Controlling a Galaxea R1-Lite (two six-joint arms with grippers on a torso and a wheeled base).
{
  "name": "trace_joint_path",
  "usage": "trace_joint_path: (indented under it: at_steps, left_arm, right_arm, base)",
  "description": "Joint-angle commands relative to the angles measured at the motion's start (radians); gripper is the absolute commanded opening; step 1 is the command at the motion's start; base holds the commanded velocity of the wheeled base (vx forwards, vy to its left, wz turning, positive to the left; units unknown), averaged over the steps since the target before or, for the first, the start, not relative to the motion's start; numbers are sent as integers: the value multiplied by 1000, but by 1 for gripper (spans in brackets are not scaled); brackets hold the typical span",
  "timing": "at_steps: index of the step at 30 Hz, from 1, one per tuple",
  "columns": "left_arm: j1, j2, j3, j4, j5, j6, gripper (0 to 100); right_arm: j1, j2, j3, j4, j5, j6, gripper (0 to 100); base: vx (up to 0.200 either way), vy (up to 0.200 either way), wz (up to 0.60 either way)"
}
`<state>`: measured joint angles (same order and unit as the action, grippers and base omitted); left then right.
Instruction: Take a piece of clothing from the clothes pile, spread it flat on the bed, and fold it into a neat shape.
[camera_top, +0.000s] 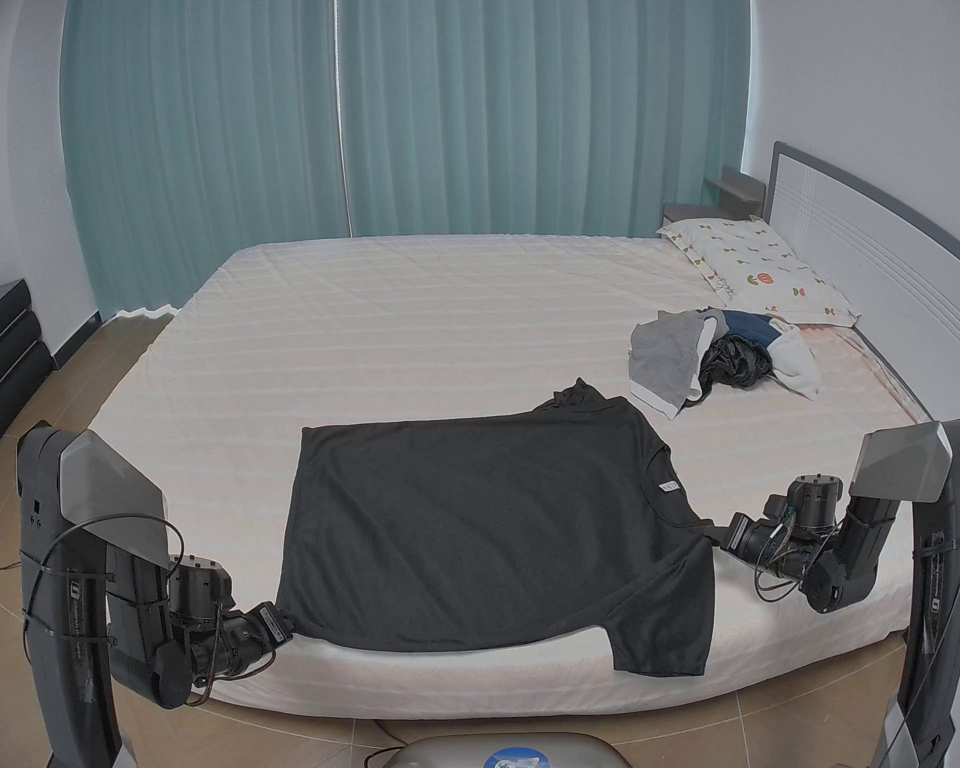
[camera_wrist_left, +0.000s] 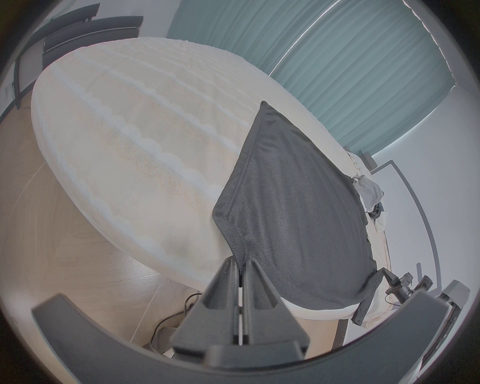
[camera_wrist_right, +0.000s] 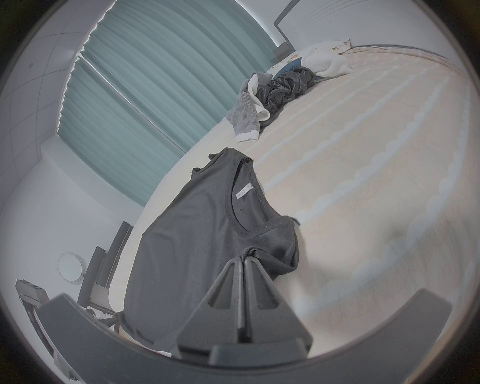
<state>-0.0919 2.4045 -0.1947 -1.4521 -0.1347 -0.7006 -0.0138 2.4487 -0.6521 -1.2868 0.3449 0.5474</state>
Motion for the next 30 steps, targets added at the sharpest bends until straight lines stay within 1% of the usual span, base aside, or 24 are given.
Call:
trace_joint_path:
  at_steps: [1,5,6,10,13,14,16,17,18,22,25,27,28,29,30]
  left_arm:
    - [0,-1,0,-1,0,0,0]
    - [-2,-1,0,-1,0,0,0]
    - [0,-1,0,-1,0,0,0]
    - [-2,1,0,-1,0,0,0]
    - [-2,1,0,-1,-2,1,0]
    - [-2,1,0,-1,-2,1,0]
    - [-2,1,0,-1,-2,0,0]
    - [-2,1,0,-1,-2,0,0]
    - [-2,1,0,-1,-2,0,0]
    - [-2,1,0,-1,-2,0,0]
    - [-2,1,0,-1,-2,1,0]
    - [-2,1,0,-1,-2,1,0]
    - [-2,1,0,-1,-2,1,0]
    - [-2,2,0,-1,-2,4,0]
    - [-2,2,0,-1,-2,4,0]
  right_arm:
    - [2,-4,-27,3,0,0,0]
    - [3,6,-34,18,-3,0,0]
    - [-2,4,-24,14,-3,-1,100]
    - [-31,-23,17,17,-1,-4,100]
    - [-58,-83,103,9,34,-17,100]
    - [-58,-86,108,9,37,-18,100]
    - [-64,-140,201,3,112,-27,100]
    - [-64,-143,209,3,115,-30,100]
    - [-58,-151,255,0,125,-55,100]
    - [-43,-112,344,-28,135,-167,100]
    - [-17,-36,374,-108,125,-222,100]
    - [0,6,410,-210,126,-216,100]
    - [0,9,413,-218,126,-216,100]
    - [12,36,440,-282,123,-221,100]
    - [14,38,442,-284,123,-221,100]
  base:
    - [0,0,0]
    - [0,0,0]
    - [0,0,0]
    - [0,0,0]
    - [0,0,0]
    - [0,0,0]
    - [0,0,0]
    - [0,0,0]
    - [0,0,0]
    - [0,0,0]
    - [0,0,0]
    - [0,0,0]
    - [0,0,0]
    - [0,0,0]
    - [0,0,0]
